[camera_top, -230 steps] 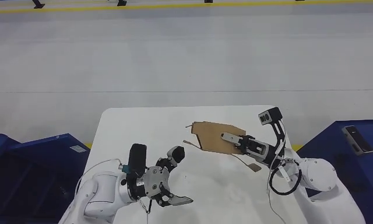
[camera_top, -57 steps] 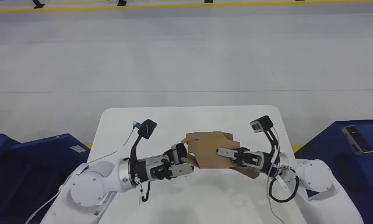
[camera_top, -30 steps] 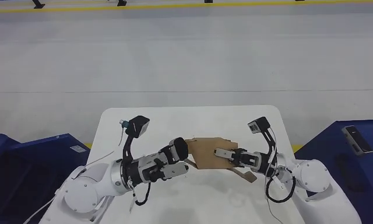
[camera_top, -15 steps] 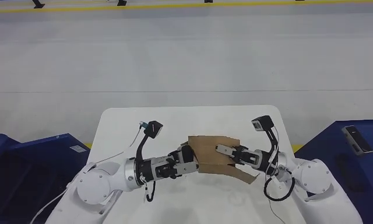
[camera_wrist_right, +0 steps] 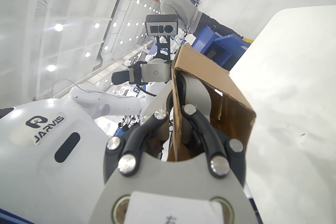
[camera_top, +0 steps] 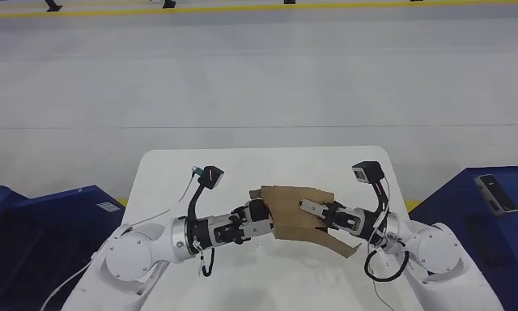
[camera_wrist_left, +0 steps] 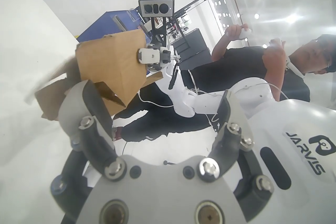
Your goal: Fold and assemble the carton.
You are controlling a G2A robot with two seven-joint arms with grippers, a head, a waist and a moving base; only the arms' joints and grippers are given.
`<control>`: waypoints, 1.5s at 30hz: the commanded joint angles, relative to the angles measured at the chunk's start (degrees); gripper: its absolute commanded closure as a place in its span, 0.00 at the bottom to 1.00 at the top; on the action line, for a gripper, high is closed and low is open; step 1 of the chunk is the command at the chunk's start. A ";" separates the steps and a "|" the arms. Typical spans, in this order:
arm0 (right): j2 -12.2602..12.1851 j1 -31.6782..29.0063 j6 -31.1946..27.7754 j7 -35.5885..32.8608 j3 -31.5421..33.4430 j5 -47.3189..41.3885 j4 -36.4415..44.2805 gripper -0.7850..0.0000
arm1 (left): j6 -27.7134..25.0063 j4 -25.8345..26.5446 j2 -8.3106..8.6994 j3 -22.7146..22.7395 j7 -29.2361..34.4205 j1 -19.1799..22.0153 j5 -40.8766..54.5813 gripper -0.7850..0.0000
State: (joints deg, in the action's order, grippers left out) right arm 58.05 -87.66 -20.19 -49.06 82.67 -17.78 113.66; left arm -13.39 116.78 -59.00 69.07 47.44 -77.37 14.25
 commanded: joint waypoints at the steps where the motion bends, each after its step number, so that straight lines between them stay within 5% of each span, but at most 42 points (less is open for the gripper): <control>1: -0.01 -0.04 -0.11 0.18 0.18 -0.28 -0.03 1.00 | -0.14 -0.06 0.01 0.12 0.17 -0.06 0.43 0.00; 31: 0.13 1.61 1.90 0.67 -3.01 1.98 -0.85 1.00 | -7.08 2.03 0.07 2.88 -0.01 -2.07 3.05 0.00; 45: 0.24 2.05 2.88 0.45 -4.20 -0.65 -1.40 1.00 | -7.05 1.24 -0.24 0.52 0.89 -0.51 3.36 0.00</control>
State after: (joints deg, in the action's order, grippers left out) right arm 58.28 -85.61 -17.54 -48.78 78.14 -17.17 112.49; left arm -20.20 117.99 -59.23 69.41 48.50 -77.94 17.27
